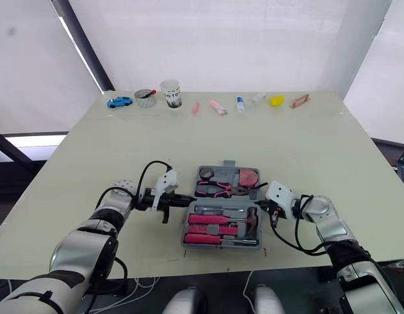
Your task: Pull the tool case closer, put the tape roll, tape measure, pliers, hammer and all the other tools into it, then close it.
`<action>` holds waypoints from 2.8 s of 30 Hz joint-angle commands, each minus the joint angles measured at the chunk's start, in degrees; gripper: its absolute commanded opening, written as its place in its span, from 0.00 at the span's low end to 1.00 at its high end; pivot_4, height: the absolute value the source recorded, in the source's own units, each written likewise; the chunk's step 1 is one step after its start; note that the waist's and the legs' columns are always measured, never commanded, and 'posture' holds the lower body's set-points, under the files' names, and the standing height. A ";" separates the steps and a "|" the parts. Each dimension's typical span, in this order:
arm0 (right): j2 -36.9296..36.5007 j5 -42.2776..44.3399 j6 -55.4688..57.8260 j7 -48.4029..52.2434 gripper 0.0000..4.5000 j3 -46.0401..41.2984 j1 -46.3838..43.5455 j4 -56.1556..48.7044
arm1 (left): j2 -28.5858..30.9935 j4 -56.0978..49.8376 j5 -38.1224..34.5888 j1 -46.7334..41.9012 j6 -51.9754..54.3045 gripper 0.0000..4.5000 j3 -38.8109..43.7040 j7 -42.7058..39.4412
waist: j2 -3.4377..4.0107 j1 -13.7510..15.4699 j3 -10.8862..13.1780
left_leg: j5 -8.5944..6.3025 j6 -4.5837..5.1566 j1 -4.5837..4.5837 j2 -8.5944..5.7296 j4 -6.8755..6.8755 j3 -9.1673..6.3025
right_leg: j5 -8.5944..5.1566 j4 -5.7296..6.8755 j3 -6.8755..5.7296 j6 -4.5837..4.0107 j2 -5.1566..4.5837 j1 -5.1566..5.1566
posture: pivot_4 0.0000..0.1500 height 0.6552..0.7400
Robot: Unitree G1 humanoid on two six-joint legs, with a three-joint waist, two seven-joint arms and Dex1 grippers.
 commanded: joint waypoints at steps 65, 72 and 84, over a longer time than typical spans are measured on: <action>-3.52 13.14 16.30 0.11 0.19 -10.83 5.24 -9.57 | 6.17 -27.10 -17.54 17.27 4.11 0.00 8.28 -4.64 | 0.06 0.23 -0.05 | 0.00 0.02 0.04 0.01 0.43 -0.17 | 0.09 0.11 -0.08 0.08 -0.02 0.21 | 1.00 1.00; -2.82 21.46 34.55 2.74 0.85 -13.69 0.11 -3.81 | 7.37 -47.48 -23.91 22.78 14.70 0.00 4.89 -9.93 | 0.08 -0.23 -0.03 | 0.00 0.02 -0.02 0.01 0.44 -0.16 | 0.09 0.07 -0.06 0.08 -0.02 0.21 | 1.00 1.00; 1.65 16.57 35.75 6.48 0.99 -10.15 -19.74 23.13 | 8.23 -61.56 -19.15 29.71 21.17 0.00 -7.02 -7.38 | 0.21 -0.19 0.05 | 0.00 0.02 0.01 0.02 0.40 -0.13 | 0.09 0.07 -0.03 0.08 0.00 0.19 | 1.00 1.00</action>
